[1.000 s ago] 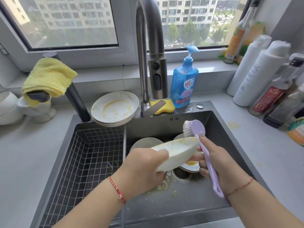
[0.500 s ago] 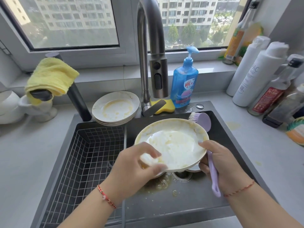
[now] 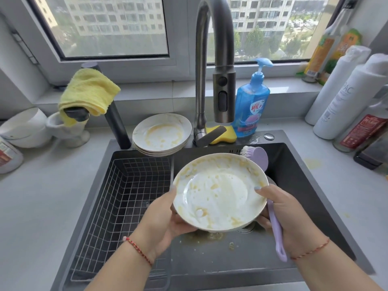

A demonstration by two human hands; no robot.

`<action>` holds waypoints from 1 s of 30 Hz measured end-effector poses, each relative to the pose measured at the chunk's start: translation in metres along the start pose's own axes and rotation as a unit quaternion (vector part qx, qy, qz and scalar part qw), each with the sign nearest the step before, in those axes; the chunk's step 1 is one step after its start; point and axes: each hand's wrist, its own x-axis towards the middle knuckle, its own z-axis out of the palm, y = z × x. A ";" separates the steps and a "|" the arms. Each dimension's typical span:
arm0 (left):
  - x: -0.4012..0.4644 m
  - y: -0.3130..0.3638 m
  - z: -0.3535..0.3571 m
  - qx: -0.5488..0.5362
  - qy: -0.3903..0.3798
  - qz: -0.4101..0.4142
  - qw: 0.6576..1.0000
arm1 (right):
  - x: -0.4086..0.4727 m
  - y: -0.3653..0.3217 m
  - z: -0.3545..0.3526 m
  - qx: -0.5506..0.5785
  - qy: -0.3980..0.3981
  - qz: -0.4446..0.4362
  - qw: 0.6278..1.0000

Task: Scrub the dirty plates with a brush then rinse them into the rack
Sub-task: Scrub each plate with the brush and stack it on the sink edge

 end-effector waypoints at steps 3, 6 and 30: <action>0.000 -0.001 -0.006 -0.068 -0.036 -0.042 0.996 | -0.005 -0.001 0.009 -0.012 -0.012 0.008 1.000; 0.002 0.003 -0.015 -0.088 -0.024 -0.014 0.996 | -0.005 -0.004 0.016 -0.005 -0.030 0.011 0.999; 0.139 0.108 -0.036 -0.149 0.301 0.130 0.933 | -0.003 -0.005 0.000 0.007 0.039 -0.009 0.999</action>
